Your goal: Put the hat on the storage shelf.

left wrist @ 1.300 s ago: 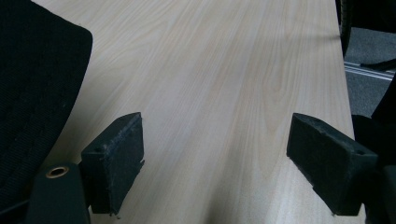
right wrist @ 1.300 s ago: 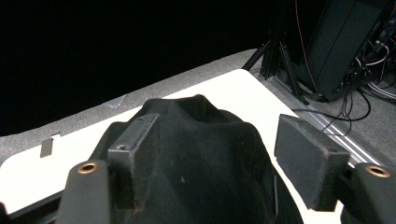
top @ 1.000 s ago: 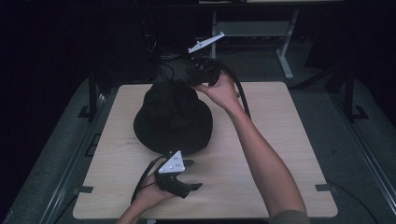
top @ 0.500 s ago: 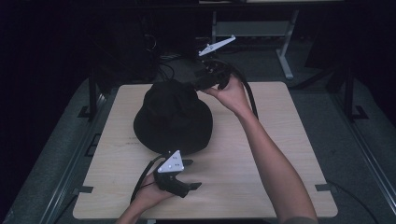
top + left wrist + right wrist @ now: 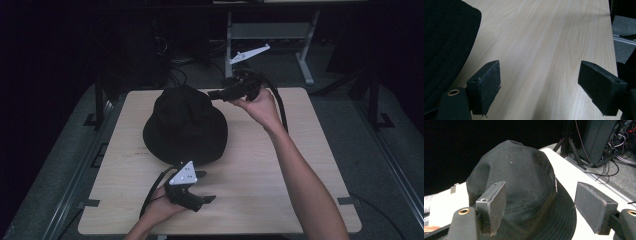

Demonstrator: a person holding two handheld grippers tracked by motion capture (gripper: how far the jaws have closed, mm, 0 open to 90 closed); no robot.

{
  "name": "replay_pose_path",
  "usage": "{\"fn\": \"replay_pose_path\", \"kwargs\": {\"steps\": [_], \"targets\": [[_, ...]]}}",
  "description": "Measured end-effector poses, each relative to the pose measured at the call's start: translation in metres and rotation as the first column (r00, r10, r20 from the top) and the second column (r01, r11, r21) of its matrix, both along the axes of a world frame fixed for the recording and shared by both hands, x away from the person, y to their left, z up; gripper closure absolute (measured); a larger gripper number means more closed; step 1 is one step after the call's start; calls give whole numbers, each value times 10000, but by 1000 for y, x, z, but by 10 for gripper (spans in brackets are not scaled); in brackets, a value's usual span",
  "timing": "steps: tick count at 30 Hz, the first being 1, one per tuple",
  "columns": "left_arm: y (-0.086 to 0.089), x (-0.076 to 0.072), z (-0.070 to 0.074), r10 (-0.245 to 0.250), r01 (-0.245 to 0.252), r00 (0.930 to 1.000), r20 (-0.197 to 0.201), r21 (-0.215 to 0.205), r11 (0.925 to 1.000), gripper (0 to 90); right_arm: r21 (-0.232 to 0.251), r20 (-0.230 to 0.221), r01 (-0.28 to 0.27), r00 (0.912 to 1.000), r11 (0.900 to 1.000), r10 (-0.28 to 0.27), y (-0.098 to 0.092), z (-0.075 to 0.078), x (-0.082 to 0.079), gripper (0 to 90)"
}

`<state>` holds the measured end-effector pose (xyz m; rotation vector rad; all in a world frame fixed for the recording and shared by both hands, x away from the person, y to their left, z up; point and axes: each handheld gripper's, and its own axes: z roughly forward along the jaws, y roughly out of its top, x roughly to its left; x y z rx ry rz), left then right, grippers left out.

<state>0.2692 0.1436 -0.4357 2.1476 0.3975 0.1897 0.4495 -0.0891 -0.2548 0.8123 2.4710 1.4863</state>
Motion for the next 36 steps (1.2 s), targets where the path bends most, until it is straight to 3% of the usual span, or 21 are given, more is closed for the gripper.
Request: {"fn": "replay_pose_path", "kwargs": {"steps": [10, 17, 27, 36], "targets": [[-1, 1, 0, -51, 50, 10000, 86, 117, 9999, 175, 162, -220, 293, 9993, 9994, -290, -32, -15, -8, 248], [0, 0, 0, 16, -16, 10000, 3, 46, 10000, 173, 57, -487, 493, 9976, 9988, -489, -49, -29, -14, 245], [0, 0, 0, -72, 72, 10000, 22, 172, 9998, 173, -118, -472, 536, 9974, 9985, -541, -67, -38, -23, 222], [0, 1, 0, 2, -2, 10000, -1, 185, 9998, 168, 257, -570, 707, 9960, 9972, -692, -88, -45, -32, 213]]}}
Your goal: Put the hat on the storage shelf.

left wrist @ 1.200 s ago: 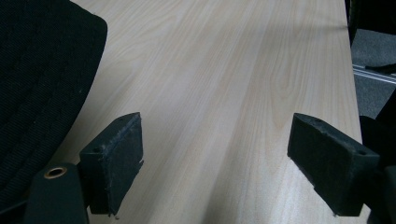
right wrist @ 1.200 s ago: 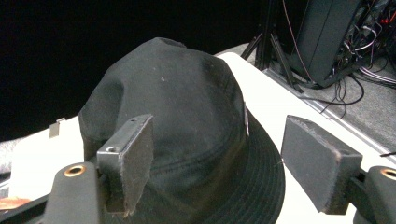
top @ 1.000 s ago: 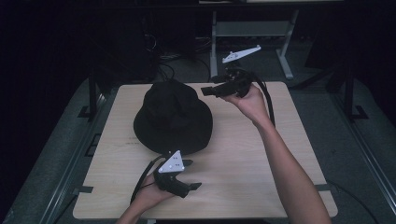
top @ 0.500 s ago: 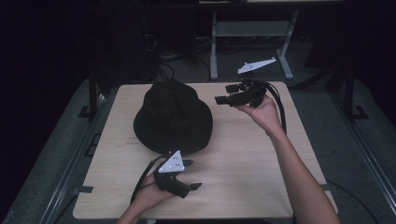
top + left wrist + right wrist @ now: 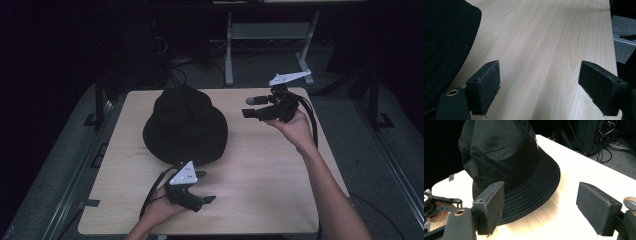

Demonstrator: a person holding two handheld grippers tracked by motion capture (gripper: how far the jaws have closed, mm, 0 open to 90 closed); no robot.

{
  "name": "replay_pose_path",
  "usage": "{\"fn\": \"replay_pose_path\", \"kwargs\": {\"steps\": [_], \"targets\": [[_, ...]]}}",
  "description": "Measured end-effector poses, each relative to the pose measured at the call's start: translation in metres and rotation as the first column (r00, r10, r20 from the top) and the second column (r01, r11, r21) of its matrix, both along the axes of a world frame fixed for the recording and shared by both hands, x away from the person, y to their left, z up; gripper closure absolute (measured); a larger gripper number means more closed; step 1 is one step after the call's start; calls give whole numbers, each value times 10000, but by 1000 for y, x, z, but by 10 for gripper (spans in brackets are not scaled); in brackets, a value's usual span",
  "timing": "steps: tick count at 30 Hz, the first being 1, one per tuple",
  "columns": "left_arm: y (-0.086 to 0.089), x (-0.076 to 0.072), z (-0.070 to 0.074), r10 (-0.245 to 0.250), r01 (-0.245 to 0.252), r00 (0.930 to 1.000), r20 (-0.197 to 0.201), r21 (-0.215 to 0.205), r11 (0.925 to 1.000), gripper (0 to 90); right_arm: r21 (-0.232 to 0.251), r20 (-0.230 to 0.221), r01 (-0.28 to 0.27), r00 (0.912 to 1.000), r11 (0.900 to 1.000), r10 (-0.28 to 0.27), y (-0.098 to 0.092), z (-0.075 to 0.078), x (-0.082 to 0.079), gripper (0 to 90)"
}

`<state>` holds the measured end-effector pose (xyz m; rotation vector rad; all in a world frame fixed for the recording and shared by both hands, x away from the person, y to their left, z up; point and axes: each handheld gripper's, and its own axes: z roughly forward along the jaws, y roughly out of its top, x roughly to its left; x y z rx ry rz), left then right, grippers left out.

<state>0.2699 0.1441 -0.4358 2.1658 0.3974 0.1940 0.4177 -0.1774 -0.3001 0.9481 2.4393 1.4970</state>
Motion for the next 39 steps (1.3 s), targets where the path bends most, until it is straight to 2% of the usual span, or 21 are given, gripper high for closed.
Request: {"fn": "replay_pose_path", "kwargs": {"steps": [8, 19, 31, 39], "targets": [[2, 1, 0, 58, -58, 10000, -9, -15, 10000, 168, 23, -161, 172, 9997, 9999, -171, -16, -13, -7, 210], [2, 1, -1, 168, -168, 9998, -90, -32, 9999, 168, -287, -413, 628, 9971, 9976, -640, -40, -33, -18, 208], [2, 2, -2, 214, -215, 9996, -166, -50, 9998, 168, -287, -534, 749, 9957, 9968, -763, -59, -48, -33, 208], [2, 2, -2, 193, -193, 9996, -218, -3, 9998, 168, -349, -795, 798, 9934, 9962, -824, -69, -63, -45, 207]]}}
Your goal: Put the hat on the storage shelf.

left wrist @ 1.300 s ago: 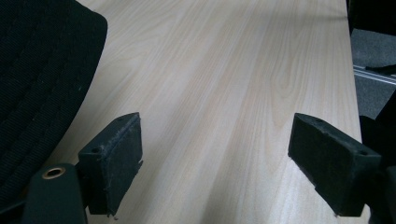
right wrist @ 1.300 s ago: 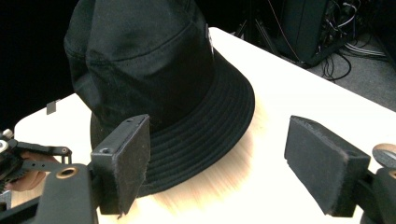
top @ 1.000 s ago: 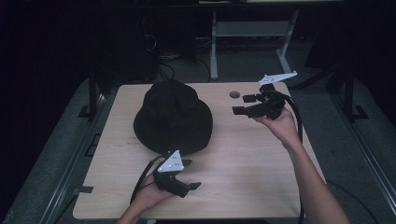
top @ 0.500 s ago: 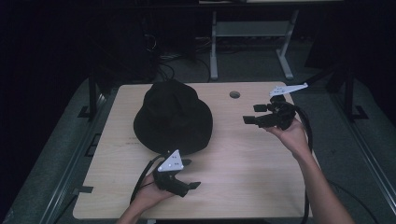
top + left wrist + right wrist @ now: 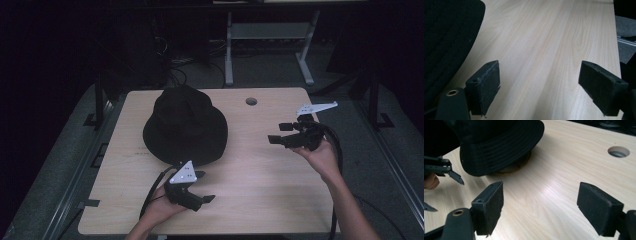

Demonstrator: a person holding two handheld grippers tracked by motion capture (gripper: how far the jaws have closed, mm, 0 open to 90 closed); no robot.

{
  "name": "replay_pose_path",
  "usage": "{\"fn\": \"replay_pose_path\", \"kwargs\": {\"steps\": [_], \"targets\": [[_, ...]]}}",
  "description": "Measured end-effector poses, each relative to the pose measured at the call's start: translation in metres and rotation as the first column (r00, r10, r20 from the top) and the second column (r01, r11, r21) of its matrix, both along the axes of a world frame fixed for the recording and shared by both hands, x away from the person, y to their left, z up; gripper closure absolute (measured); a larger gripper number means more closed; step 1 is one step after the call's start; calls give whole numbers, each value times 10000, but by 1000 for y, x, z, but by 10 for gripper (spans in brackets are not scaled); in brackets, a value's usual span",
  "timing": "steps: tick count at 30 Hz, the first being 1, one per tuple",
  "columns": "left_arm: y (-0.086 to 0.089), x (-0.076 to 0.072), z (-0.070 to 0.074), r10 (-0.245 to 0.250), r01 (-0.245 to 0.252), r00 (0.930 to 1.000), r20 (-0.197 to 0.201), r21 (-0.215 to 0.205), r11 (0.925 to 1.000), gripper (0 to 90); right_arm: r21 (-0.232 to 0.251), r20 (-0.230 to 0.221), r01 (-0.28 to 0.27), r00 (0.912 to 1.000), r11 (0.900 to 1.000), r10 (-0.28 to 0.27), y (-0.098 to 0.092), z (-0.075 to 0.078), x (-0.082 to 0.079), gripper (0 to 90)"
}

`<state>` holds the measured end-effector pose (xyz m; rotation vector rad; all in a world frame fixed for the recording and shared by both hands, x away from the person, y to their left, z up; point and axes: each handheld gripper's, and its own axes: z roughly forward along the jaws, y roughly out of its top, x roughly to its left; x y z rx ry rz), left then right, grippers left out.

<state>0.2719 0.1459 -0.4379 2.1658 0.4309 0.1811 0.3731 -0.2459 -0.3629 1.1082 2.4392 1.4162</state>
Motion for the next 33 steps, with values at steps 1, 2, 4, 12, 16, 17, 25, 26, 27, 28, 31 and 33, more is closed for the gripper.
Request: {"fn": "replay_pose_path", "kwargs": {"steps": [1, 2, 4, 12, 16, 17, 25, 26, 27, 28, 31, 33], "targets": [[0, 0, 0, 17, -17, 10000, 20, -47, 10000, 168, 55, -12, 21, 10000, 10000, -21, -1, -1, -1, 207], [0, 0, 0, 17, -17, 10000, 21, -50, 10000, 168, 27, -39, 39, 10000, 10000, -39, -2, -3, -2, 207], [0, 0, 0, 16, -16, 10000, 20, -32, 10000, 168, 90, -62, 67, 10000, 9999, -66, -5, -5, -5, 207], [0, -1, 0, 99, -99, 10000, 0, -106, 9999, 168, 58, -222, 123, 9997, 9999, -122, -14, -15, -15, 205], [-1, -1, -1, 34, -34, 10000, 4, -34, 10000, 168, 74, -251, 229, 9994, 9997, -227, -20, -21, -20, 206], [-1, -1, -1, 24, -24, 10000, 1, -4, 10000, 168, 112, -248, 251, 9994, 9996, -248, -21, -23, -21, 206], [-2, -2, -1, 57, -57, 9999, -83, 9, 10000, 168, 221, -367, 345, 9988, 9992, -337, -30, -34, -30, 206], [-2, -2, -1, 49, -49, 9999, -93, 28, 10000, 168, 234, -446, 364, 9984, 9991, -353, -32, -35, -31, 206], [-2, -2, -1, 50, -50, 9999, -115, 12, 10000, 168, 232, -413, 382, 9985, 9990, -372, -32, -37, -32, 206], [-3, -2, -1, 44, -44, 9999, -109, 24, 10000, 168, 227, -431, 400, 9983, 9989, -390, -34, -39, -34, 206], [-3, -2, -1, 28, -28, 10000, -95, 19, 10000, 168, 277, -390, 450, 9983, 9986, -439, -38, -42, -40, 206], [-4, -2, -2, 29, -28, 10000, -71, 36, 10000, 168, 335, -395, 450, 9983, 9984, -436, -40, -43, -43, 206]]}}
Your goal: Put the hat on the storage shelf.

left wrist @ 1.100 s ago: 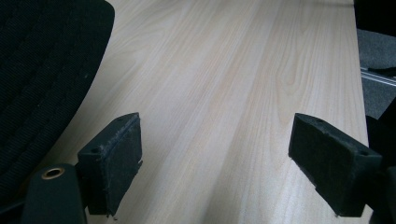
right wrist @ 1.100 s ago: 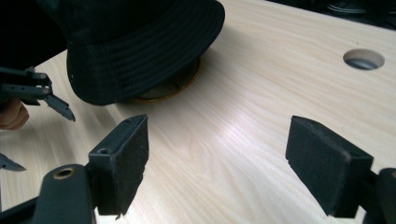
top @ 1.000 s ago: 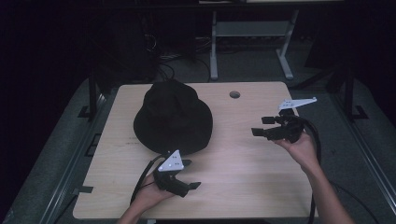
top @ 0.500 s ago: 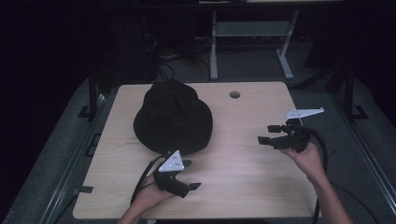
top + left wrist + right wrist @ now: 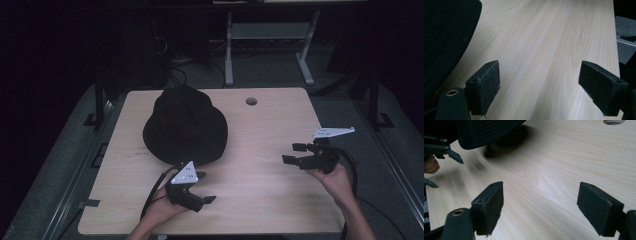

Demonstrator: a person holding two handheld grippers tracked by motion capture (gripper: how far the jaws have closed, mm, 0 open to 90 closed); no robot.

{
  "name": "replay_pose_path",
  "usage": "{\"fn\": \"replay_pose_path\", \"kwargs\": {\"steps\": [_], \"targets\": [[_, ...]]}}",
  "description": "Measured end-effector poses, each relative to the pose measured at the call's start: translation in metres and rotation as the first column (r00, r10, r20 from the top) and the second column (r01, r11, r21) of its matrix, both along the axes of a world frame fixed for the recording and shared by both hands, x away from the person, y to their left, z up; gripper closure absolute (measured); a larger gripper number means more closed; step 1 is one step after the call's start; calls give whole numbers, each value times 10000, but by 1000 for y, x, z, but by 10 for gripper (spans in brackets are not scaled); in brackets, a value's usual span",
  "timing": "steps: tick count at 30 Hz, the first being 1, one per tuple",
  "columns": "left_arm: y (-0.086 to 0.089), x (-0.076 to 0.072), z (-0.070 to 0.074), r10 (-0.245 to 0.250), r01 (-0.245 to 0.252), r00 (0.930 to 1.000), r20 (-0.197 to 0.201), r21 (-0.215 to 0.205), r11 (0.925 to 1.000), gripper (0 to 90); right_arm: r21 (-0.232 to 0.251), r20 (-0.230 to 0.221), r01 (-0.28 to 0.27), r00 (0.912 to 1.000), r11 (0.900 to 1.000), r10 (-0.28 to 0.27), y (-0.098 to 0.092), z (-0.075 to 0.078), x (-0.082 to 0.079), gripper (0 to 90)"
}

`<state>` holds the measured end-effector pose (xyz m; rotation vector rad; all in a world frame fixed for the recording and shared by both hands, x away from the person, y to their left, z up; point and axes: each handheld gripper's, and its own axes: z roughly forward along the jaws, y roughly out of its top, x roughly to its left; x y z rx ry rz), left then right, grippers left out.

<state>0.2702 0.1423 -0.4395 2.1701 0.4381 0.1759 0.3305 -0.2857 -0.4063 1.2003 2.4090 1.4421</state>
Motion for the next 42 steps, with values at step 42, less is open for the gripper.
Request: {"fn": "replay_pose_path", "kwargs": {"steps": [42], "targets": [[-4, -4, -1, -97, 97, 9999, -110, 39, 9999, 168, 431, 297, 566, 9979, 9975, -579, -19, -47, -93, 181]]}}
